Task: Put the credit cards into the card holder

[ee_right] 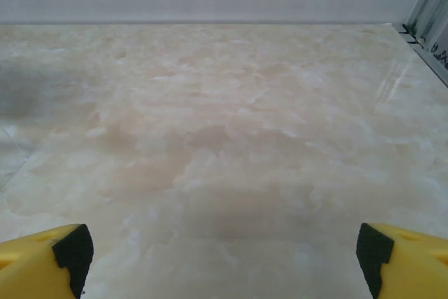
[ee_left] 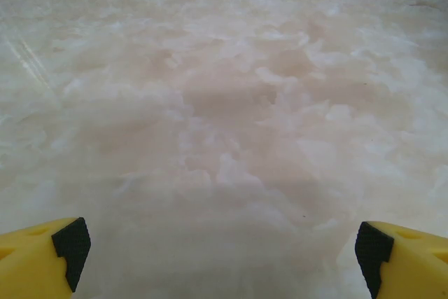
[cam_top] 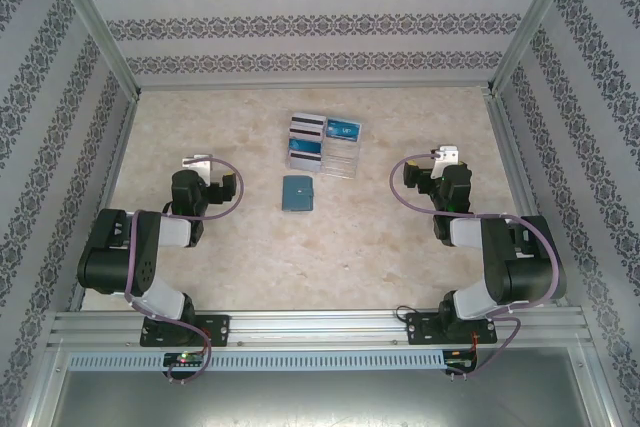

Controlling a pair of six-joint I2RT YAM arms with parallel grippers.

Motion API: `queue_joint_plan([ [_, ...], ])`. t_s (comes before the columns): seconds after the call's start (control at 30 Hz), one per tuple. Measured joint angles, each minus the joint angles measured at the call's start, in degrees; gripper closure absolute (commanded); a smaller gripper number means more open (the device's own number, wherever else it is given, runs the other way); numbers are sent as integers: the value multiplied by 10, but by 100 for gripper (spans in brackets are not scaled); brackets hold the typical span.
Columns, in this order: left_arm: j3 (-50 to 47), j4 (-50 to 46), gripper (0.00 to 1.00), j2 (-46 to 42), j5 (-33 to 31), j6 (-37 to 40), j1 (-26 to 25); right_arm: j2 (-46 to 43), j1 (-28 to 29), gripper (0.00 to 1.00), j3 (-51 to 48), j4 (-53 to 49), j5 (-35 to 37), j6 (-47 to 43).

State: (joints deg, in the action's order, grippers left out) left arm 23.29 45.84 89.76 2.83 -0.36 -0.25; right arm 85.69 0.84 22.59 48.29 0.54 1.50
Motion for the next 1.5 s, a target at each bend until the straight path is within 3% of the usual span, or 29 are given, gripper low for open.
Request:
queue_joint_plan([
  [0.93,2,-5,0,-1,-1,0,0,-1,0,2,0,-2,0,0],
  [1.0,16,-42,1,-9,-3,-1,0,-17,0,2,2,-32,3,0],
  [1.13,125,-212,1,-46,-35,-35,0,-118,-4,2,25,-140,14,25],
  [1.27,191,-289,0,-83,-48,-79,0,-191,-18,2,88,-231,-16,78],
  [1.4,197,-363,0,-118,-26,-126,0,-181,-14,2,163,-303,-95,138],
  [1.5,204,-419,0,-123,17,-156,0,-141,30,2,210,-359,-126,167],
])
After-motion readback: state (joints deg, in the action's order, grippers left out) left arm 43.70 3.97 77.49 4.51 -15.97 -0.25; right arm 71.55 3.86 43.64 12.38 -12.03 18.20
